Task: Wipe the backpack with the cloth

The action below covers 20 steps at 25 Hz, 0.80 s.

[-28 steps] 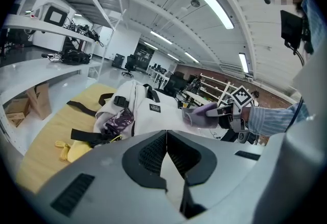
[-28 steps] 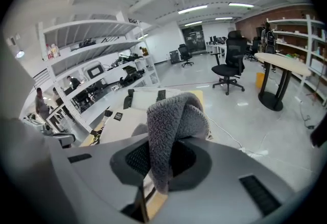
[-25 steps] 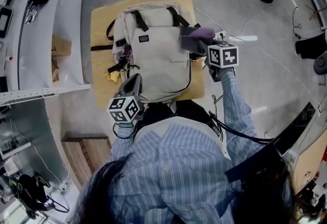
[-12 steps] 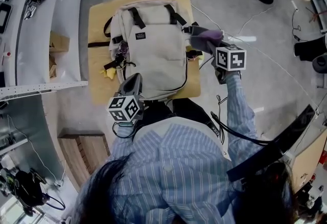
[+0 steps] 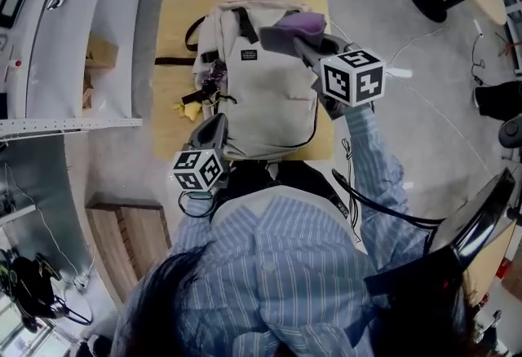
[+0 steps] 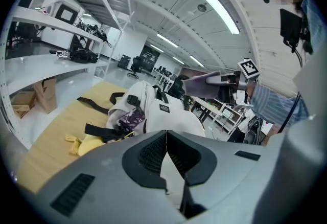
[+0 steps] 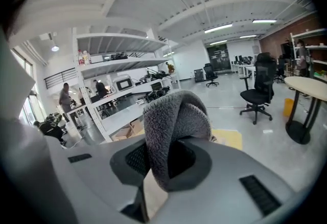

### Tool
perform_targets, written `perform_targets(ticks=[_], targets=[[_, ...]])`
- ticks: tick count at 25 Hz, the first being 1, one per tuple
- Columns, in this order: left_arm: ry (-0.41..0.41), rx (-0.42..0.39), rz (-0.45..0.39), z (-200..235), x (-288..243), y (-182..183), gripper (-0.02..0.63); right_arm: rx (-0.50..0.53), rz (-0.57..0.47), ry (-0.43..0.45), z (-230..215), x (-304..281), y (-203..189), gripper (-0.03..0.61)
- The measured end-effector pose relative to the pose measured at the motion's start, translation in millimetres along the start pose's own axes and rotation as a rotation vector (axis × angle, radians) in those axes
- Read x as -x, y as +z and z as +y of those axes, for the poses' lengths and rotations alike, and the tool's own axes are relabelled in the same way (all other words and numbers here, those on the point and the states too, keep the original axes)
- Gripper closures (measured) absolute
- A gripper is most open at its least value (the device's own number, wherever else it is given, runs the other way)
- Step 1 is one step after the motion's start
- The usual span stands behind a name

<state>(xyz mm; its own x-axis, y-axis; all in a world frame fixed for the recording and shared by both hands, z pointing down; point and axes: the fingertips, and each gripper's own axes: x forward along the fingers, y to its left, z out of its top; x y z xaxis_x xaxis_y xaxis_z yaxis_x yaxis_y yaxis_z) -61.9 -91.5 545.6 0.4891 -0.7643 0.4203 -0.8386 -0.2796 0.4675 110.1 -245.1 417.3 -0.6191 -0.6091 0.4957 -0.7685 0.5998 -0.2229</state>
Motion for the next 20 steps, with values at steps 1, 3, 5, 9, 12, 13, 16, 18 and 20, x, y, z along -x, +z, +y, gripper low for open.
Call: perform_targets(ticks=[1,3,5,9,12,13,16,18,20], targets=[[0.007,0.003,-0.003,7.0,3.3,1.7,0.609,0.012,0.004,0.022,12.5,-17.0,4.7,0.529],[0.022,0.009,-0.011,21.7,10.5,4.2,0.609,0.034,0.019,0.062,36.5,-50.6,9.9,0.529],[0.04,0.019,-0.017,36.9,18.1,5.5,0.609,0.048,0.037,0.099,58.6,-81.3,11.9,0.529],[0.083,0.044,-0.021,64.3,34.2,6.1,0.609,0.07,0.08,0.161,96.7,-132.2,11.3,0.529],[0.103,0.057,-0.026,79.7,41.4,6.7,0.609,0.102,0.113,0.187,114.7,-163.7,5.2,0.529],[0.107,0.059,-0.028,83.3,42.5,6.9,0.609,0.116,0.128,0.188,116.9,-172.7,0.9,0.529],[0.108,0.062,-0.033,88.8,43.9,7.5,0.609,0.165,0.185,0.168,109.6,-189.7,-16.8,0.529],[0.104,0.063,-0.032,90.1,43.9,8.0,0.609,0.189,0.221,0.135,94.6,-190.5,-27.2,0.529],[0.097,0.061,-0.028,90.8,42.8,8.2,0.609,0.184,0.236,0.103,76.1,-183.9,-32.2,0.529]])
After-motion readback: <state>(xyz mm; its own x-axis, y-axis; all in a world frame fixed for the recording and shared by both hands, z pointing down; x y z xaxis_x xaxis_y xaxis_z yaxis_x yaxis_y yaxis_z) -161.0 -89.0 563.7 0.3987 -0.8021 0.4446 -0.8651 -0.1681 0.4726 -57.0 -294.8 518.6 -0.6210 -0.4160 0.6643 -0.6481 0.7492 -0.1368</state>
